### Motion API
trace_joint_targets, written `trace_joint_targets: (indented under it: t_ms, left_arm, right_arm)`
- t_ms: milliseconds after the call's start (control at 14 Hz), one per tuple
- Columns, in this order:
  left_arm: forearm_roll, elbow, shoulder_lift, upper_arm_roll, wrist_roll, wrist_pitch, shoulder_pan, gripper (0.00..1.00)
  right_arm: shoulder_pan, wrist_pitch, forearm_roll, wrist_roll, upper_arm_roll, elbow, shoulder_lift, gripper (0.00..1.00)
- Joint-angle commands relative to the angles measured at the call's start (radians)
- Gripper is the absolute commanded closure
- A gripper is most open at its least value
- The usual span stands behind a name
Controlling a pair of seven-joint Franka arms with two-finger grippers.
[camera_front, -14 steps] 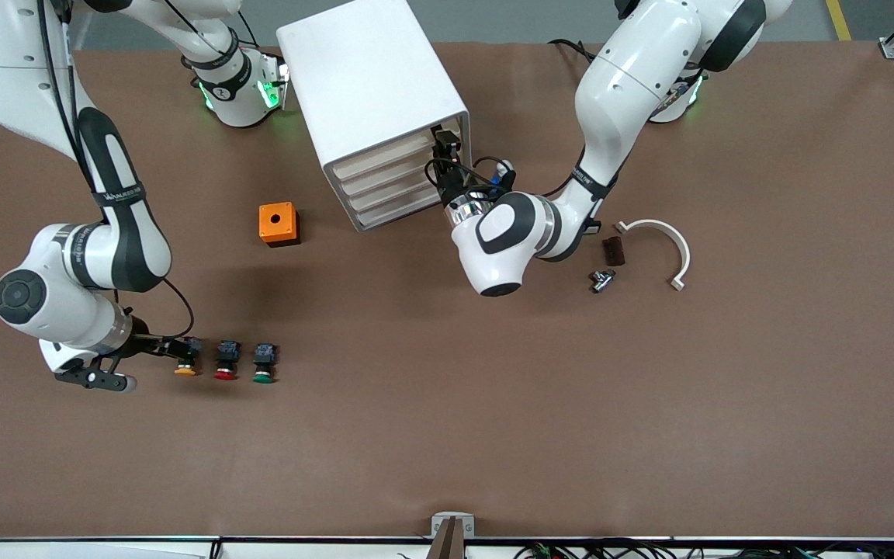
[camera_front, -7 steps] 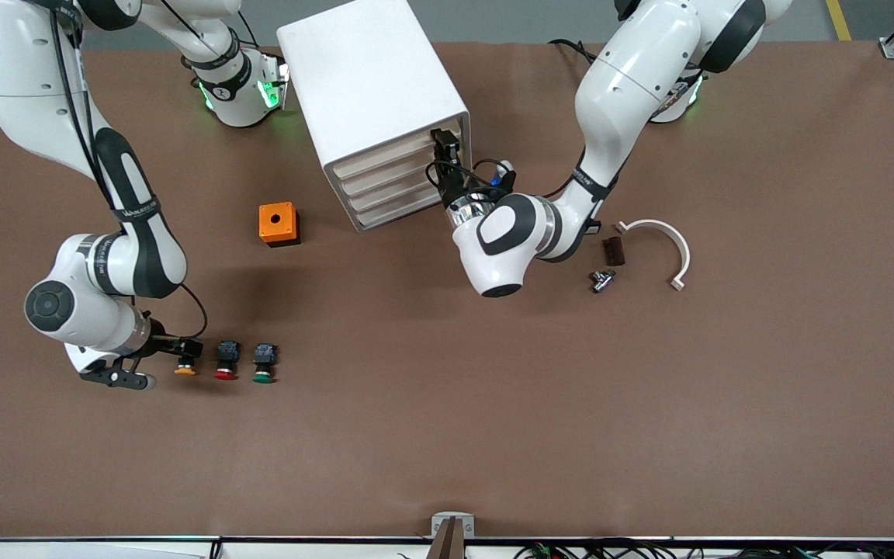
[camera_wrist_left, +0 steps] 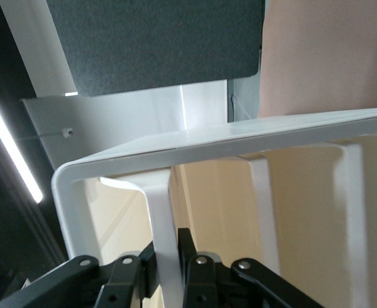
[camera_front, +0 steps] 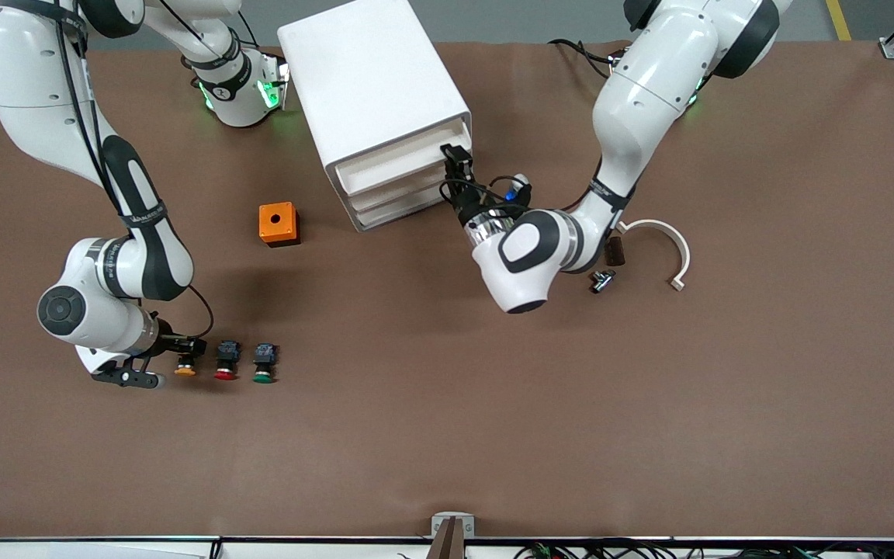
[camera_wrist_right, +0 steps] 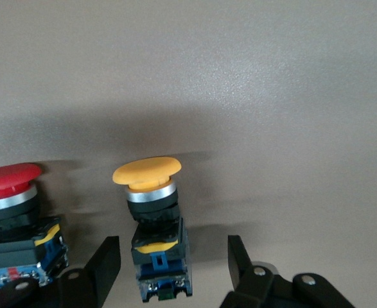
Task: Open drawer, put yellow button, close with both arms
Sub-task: 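Pull the drawer open with the left gripper while the right gripper grasps the yellow button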
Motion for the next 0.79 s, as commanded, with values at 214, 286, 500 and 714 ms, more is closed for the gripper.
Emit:
trace_joint_targets:
  t_ms: [214,286,500,714]
  left_arm:
    - [-0.006,0.011,0.037,0.005,0.035,0.006,0.095,0.89]
    - [-0.006,0.011,0.037,0.005,0.037,0.006,0.105,0.89]
    - [-0.006,0.011,0.034,0.005,0.038,0.006,0.133,0.87]
    - [-0.003,0.011,0.034,0.006,0.038,0.006,0.15,0.85]
  right_arm:
    - [-0.004,-0.023,-0.009,-0.012,0.004,0.004,-0.009,1.0]
    - [-0.004,-0.041,-0.006,-0.011,0.004,0.007,-0.015,1.0]
    - [0.017,-0.178,0.002,0.03,0.008,0.013,-0.116,1.0]
    - [0.129,-0.391,0.097,0.231,0.008,0.01,-0.285,1.0]
